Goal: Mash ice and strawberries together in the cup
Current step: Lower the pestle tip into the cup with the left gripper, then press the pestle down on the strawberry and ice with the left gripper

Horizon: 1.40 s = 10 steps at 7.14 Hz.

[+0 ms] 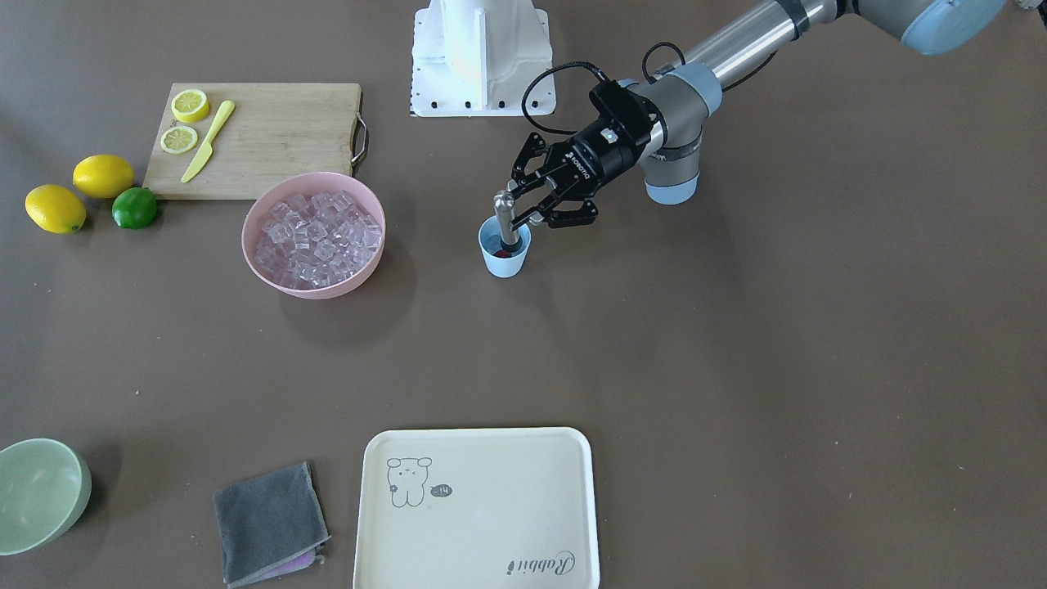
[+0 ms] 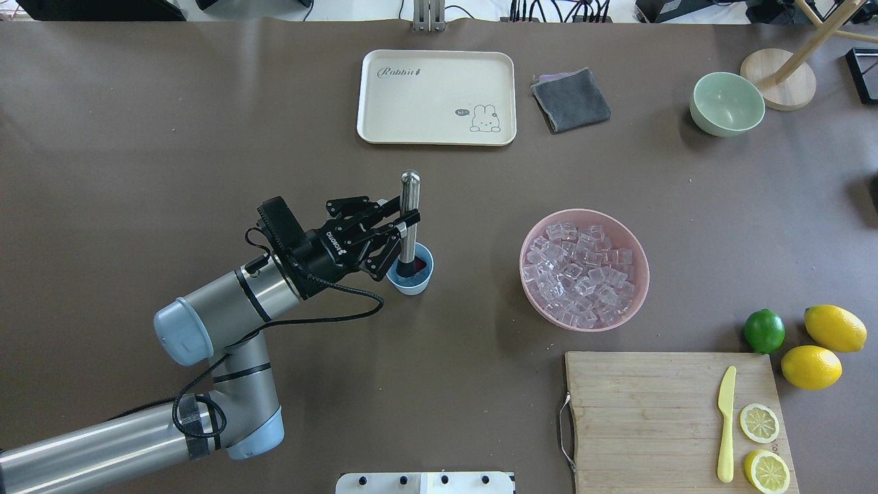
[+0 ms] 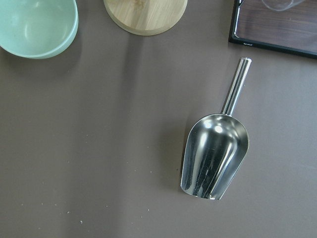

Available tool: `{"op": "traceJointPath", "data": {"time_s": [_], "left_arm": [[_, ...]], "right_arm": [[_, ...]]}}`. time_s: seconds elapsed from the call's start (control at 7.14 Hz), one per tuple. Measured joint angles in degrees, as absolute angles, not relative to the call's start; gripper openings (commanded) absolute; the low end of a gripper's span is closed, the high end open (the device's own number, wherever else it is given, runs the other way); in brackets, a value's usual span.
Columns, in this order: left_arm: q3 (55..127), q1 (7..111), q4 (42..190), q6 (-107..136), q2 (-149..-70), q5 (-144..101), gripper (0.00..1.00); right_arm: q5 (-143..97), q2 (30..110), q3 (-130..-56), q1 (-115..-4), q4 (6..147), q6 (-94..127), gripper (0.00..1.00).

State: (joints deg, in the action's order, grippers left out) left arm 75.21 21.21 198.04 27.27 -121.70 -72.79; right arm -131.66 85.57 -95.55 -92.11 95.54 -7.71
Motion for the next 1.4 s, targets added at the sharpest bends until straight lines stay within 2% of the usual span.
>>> {"op": "traceJointPath", "data": {"time_s": [0.56,1.4], "left_arm": [[80.65,23.64,195.47,27.46,-122.01,-73.36,0.00],[75.97,22.11,200.81,27.27,-120.46,-72.76,0.00]], "right_arm": [[-131.66,85.97,-95.81,-92.22,95.56,-7.82,1.00],[-131.58,85.46,-95.58,-92.23,95.54,-7.82,1.00]]}}
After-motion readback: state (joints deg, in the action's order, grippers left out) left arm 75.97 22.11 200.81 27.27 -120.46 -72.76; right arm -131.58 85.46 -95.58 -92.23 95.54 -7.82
